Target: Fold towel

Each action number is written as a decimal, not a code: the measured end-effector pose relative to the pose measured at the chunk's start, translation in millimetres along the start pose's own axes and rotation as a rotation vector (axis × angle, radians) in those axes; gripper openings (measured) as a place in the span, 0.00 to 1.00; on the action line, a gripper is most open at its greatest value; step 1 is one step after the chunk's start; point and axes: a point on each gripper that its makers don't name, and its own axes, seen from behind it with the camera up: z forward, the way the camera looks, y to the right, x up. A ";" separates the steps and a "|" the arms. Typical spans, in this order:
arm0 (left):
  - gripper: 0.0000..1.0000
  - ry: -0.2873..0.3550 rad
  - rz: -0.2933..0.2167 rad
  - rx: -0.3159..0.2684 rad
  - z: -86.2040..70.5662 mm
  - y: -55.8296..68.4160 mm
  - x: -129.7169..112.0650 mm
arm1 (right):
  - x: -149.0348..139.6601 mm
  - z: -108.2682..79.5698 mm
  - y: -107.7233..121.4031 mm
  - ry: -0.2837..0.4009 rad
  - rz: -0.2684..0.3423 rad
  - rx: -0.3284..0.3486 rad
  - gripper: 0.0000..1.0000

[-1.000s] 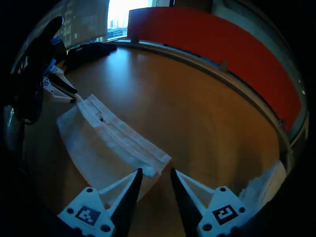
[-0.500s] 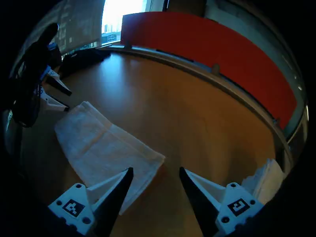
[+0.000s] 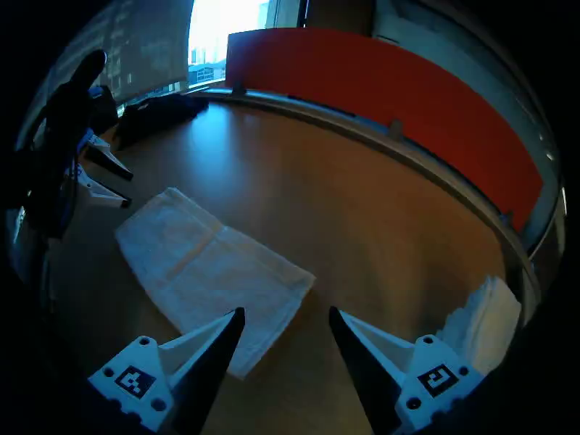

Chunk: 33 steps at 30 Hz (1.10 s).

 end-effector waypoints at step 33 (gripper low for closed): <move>0.97 0.007 -0.110 0.041 -39.2 6.5 -45.5 | -33.9 -34.0 -23.9 -0.022 0.023 0.011 0.90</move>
